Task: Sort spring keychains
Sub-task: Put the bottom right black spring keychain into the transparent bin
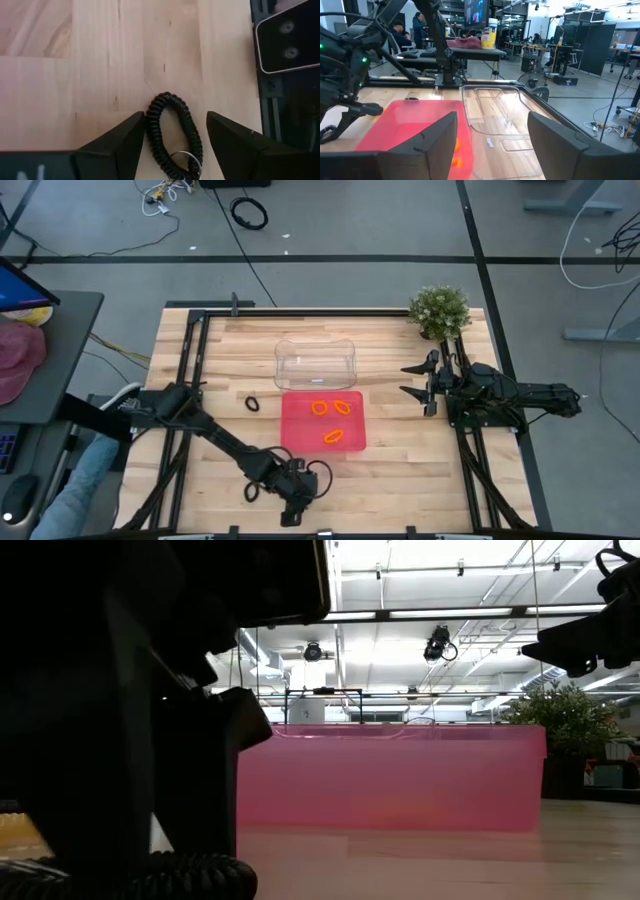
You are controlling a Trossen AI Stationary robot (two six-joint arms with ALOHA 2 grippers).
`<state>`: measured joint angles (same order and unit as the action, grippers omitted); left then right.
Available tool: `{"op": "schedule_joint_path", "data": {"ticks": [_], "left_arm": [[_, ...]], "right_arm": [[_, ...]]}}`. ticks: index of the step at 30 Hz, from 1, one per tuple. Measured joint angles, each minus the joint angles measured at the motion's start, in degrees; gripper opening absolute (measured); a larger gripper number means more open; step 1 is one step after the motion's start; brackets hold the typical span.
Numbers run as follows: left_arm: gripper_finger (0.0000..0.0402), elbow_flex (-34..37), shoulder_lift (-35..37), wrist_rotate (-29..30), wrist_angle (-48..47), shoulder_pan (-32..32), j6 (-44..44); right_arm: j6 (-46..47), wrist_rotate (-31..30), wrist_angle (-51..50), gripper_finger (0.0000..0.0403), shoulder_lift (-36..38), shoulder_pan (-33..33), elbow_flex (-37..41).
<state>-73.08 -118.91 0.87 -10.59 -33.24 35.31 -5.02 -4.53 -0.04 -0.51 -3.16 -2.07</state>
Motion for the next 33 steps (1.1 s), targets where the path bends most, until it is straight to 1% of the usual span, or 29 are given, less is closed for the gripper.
{"op": "schedule_joint_path", "data": {"ticks": [2, 4, 6, 10, 11, 21, 25, 27, 30, 33], "left_arm": [[0.0195, 0.02, -0.09, -0.44, -0.36, 0.39, -0.02], [0.0166, 0.07, -0.15, -2.46, -0.51, 0.90, -0.64], [0.0126, 0.11, -0.24, -4.74, -0.43, 1.25, -2.64], [0.0032, 0.07, -0.46, -6.95, 0.07, 1.66, -6.31], [0.0019, 0.11, -0.46, -7.39, 0.00, 1.70, -7.20], [0.0008, 0.22, 0.60, -7.58, 0.16, 1.65, -8.05], [0.0010, -0.99, 2.13, -4.76, -2.02, 1.45, -8.36], [0.0007, -2.69, 2.67, -2.86, -1.81, 1.38, -9.70], [0.0006, -5.41, 3.92, 0.33, -1.18, 0.85, -11.36], [0.0007, -7.71, 3.92, 4.70, -1.83, 0.62, -12.99]], "right_arm": [[-0.01, 0.02, 0.02, 0.0247, 0.00, 0.00, 0.00], [0.00, 0.01, 0.01, 0.0247, 0.00, 0.00, 0.00], [-0.01, 0.01, -0.03, 0.0247, 0.00, 0.00, 0.00], [0.00, 0.02, -0.01, 0.0247, 0.00, 0.00, 0.00], [0.00, 0.02, -0.01, 0.0247, 0.00, 0.00, 0.00], [0.00, 0.02, -0.02, 0.0247, 0.00, 0.00, 0.00], [-0.01, 0.02, -0.03, 0.0247, 0.00, 0.00, 0.02], [-0.02, 0.02, -0.01, 0.0247, 0.00, 0.00, 0.04], [0.00, 0.02, -0.04, 0.0247, -0.02, 0.00, 0.09], [-0.02, 0.01, -0.01, 0.0247, 0.00, 0.00, 0.09]]}}
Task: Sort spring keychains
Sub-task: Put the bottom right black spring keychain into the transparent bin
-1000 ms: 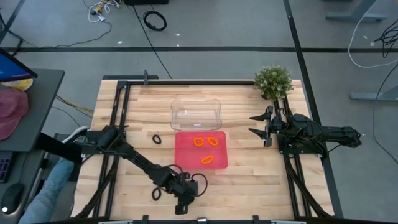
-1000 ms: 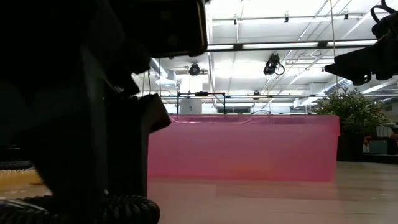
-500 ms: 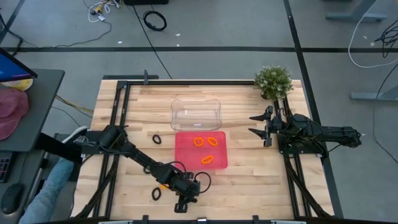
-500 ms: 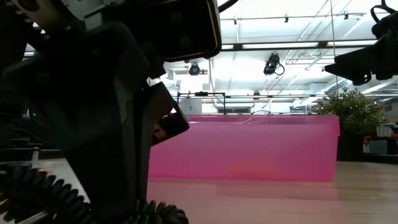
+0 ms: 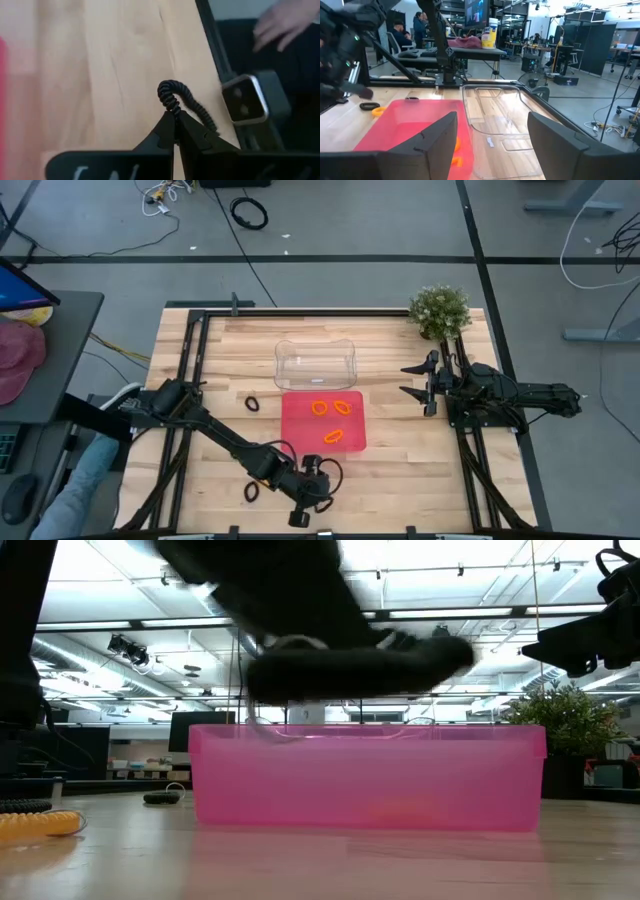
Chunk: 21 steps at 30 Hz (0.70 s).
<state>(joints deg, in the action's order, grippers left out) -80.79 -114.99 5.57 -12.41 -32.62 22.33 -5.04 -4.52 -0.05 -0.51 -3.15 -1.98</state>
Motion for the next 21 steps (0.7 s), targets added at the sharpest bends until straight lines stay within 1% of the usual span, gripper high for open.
{"op": "schedule_joint_path", "data": {"ticks": [3, 6, 9, 11, 16, 19, 21], "left_arm": [[0.0006, -2.96, 0.13, 5.73, 0.18, -0.62, -2.27], [0.0006, -5.89, 0.14, 12.20, -3.61, -1.25, -5.63], [0.0010, -7.31, 0.14, 20.45, -5.85, -2.04, -8.17], [0.0012, -8.19, 0.14, 24.81, -7.82, -2.45, -9.70], [0.0006, -9.82, 0.14, 36.51, -11.86, -2.62, -10.27], [0.0012, -10.48, 0.22, 41.05, -14.66, -2.28, -10.25], [0.0016, -10.52, 0.25, 42.95, -16.74, -1.79, -10.22]], "right_arm": [[0.02, -0.02, -0.01, 0.0247, -0.02, 0.00, 0.00], [0.02, 0.00, 0.00, 0.0247, -0.02, 0.02, 0.00], [0.00, 0.00, 0.01, 0.0247, -0.02, 0.02, 0.00], [0.01, 0.00, 0.01, 0.0247, -0.02, 0.02, 0.00], [0.01, 0.00, -0.01, 0.0247, -0.02, 0.02, 0.00], [0.02, 0.00, 0.00, 0.0247, -0.02, 0.01, 0.00], [0.01, 0.00, 0.00, 0.0247, -0.02, 0.00, 0.00]]}}
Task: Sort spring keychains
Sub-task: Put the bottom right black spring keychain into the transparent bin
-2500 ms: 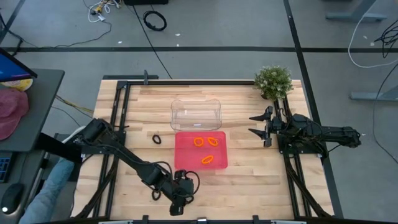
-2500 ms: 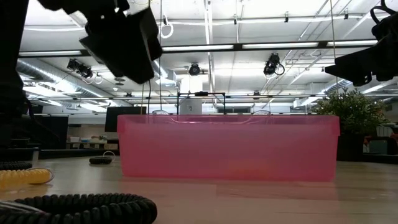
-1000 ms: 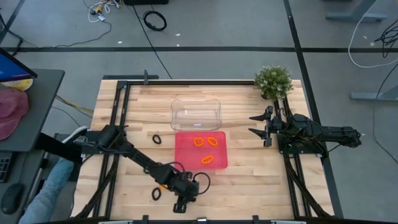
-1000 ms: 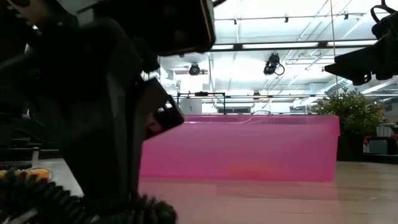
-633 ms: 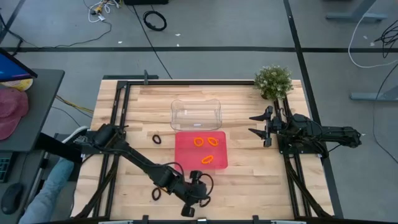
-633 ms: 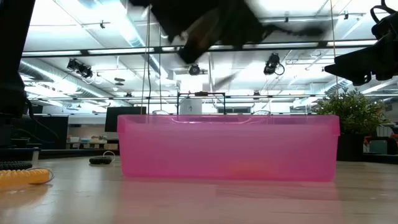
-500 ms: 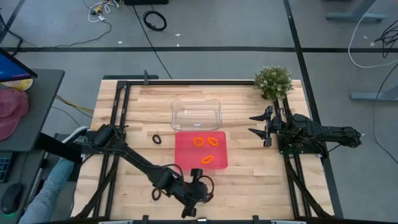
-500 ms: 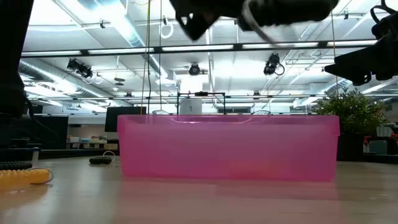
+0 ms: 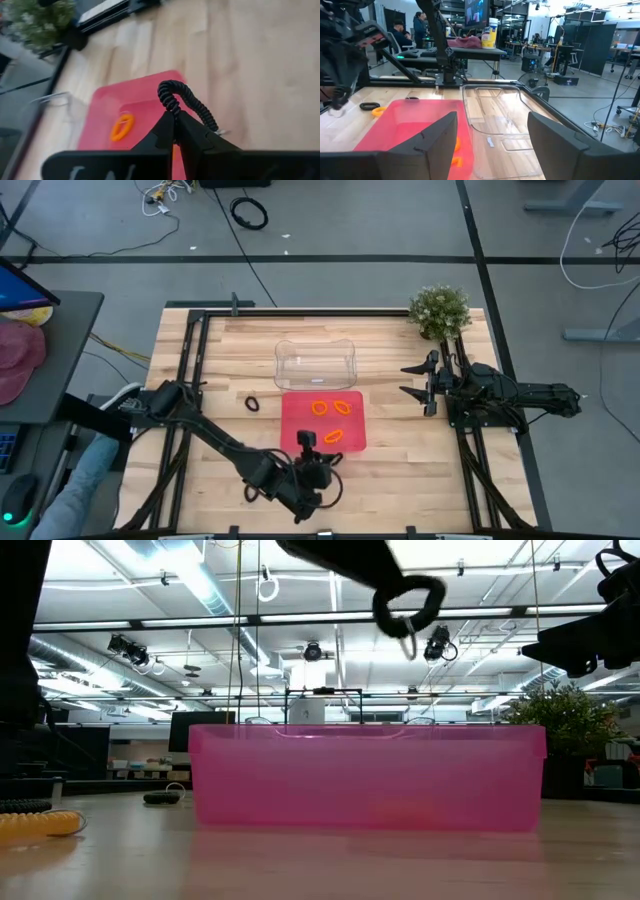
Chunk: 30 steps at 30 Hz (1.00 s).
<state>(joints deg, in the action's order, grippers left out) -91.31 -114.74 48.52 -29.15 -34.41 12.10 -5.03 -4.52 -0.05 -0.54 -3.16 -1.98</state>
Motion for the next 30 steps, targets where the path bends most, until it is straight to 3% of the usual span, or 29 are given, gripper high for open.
{"op": "schedule_joint_path", "data": {"ticks": [6, 30], "left_arm": [[0.0006, 0.00, 0.00, 1.04, -5.86, 3.65, 1.22], [0.0017, 0.00, 0.07, 5.50, -8.85, 19.52, -3.81]], "right_arm": [[0.01, 0.00, 0.00, 0.0247, 0.00, 0.02, 0.00], [-0.01, 0.01, 0.00, 0.0247, 0.00, 0.00, 0.00]]}}
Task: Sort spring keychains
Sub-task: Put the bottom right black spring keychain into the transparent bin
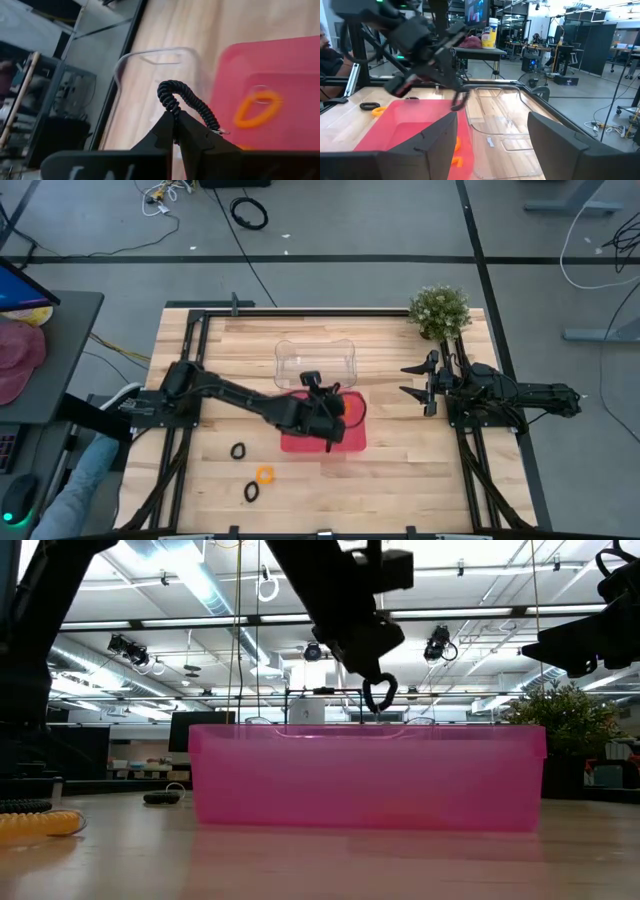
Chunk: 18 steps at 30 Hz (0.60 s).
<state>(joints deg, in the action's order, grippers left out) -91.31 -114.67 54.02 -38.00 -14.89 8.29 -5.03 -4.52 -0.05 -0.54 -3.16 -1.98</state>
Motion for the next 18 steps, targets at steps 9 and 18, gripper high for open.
{"op": "schedule_joint_path", "data": {"ticks": [9, 18], "left_arm": [[0.0018, 0.00, 0.00, -0.02, 0.04, 6.19, -1.51], [0.0019, 0.00, 0.02, -0.02, 0.34, 10.11, -3.31]], "right_arm": [[0.02, -0.01, 0.00, 0.0247, 0.00, 0.02, 0.00], [0.01, 0.00, 0.00, 0.0247, 0.00, 0.01, 0.00]]}}
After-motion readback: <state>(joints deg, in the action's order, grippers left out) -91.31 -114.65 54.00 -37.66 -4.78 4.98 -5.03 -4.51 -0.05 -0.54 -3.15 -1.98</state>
